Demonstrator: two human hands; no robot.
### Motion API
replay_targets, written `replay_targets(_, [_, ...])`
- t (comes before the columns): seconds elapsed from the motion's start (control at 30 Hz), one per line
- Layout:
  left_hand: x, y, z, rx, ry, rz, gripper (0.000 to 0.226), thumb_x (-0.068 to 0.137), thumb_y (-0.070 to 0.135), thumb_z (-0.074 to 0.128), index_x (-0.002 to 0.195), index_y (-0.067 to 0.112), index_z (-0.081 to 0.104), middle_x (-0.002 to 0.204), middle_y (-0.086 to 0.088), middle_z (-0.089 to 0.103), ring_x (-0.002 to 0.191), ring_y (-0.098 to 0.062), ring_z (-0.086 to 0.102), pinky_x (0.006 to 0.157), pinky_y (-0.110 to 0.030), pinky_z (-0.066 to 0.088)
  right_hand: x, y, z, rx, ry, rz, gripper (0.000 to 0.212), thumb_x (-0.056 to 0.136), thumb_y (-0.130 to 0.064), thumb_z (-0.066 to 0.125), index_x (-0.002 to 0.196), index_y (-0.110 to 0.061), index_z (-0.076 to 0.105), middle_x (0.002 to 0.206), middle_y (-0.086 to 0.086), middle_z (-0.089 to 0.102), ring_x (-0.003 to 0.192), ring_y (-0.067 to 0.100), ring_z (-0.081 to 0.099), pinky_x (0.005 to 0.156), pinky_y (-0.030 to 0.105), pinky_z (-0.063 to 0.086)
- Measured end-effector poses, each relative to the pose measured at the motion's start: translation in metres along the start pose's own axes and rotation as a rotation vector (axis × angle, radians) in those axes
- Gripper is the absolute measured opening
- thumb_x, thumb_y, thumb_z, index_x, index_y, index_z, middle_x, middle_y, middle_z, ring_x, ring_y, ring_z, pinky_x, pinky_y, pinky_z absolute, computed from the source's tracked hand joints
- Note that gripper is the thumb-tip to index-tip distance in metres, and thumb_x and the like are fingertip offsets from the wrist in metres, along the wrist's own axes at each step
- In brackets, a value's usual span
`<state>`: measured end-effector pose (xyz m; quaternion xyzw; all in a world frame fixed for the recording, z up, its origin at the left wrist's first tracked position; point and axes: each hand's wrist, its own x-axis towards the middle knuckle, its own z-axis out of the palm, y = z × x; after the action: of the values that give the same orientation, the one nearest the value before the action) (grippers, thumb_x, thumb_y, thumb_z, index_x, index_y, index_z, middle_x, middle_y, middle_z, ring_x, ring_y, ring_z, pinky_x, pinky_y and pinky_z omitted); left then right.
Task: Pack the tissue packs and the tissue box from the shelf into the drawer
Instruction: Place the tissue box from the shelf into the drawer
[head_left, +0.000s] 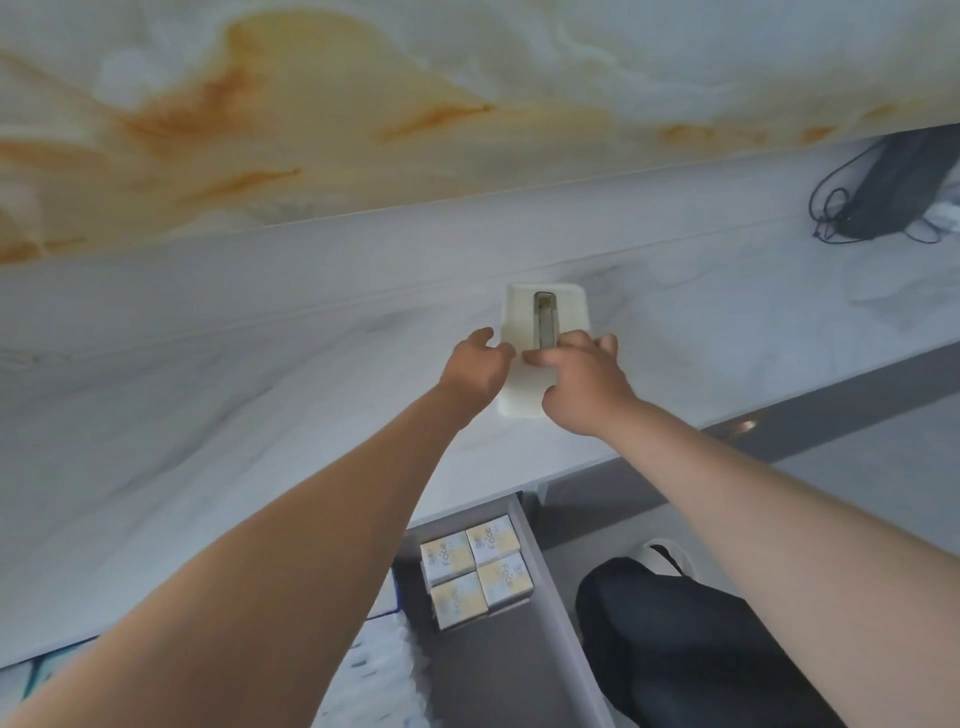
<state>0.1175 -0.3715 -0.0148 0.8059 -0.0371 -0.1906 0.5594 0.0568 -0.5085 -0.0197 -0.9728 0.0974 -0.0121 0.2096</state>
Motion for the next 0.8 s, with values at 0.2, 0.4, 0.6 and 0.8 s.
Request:
replay_targets(0.2, [-0.019,-0.033,-0.046,0.135,0.146,0.075,0.041,0.092,0.02,0.051,0.131,0.012,0.057,0.104,-0.007,0.067,0.082,-0.019,0.06,0.074,-0.028,0.049,-0.016,-0.029,0.019,0.14,0.028,-0.17,0.055,0.085,-0.003,0.047,0.125,-0.036,0.068,0.129,-0.009,0.049,0.106,0.016,0.025,0.101,0.02,0.03])
replay_targets(0.4, [-0.033,-0.054,-0.089,0.033,0.147,-0.011,0.063,0.091,0.036,0.065,0.144,0.018,0.036,0.133,0.003,0.051,0.114,-0.021,0.055,0.102,-0.038,0.046,-0.019,-0.058,0.025,0.449,0.101,-0.068,0.049,0.093,-0.008,0.056,0.14,-0.023,0.053,0.142,0.002,0.039,0.117,0.018,0.052,0.098,0.018,0.034])
replay_targets(0.6, [-0.05,-0.061,-0.106,0.038,0.093,-0.042,0.079,0.088,0.022,0.069,0.153,0.021,0.024,0.122,-0.001,0.062,0.107,-0.025,0.061,0.101,-0.045,0.048,-0.018,-0.077,0.036,0.644,-0.206,0.23,0.039,0.098,-0.035,0.052,0.135,-0.026,0.044,0.123,0.001,0.062,0.105,0.025,0.063,0.084,0.047,0.059])
replay_targets(0.8, [-0.082,-0.088,-0.136,0.122,0.172,-0.081,0.049,0.09,0.041,0.051,0.137,0.026,0.044,0.107,-0.002,0.065,0.098,-0.025,0.063,0.092,-0.047,0.053,-0.031,-0.1,0.057,0.644,-0.257,0.282,0.041,0.093,-0.05,0.048,0.122,-0.021,0.046,0.105,0.002,0.061,0.095,0.023,0.062,0.085,0.049,0.058])
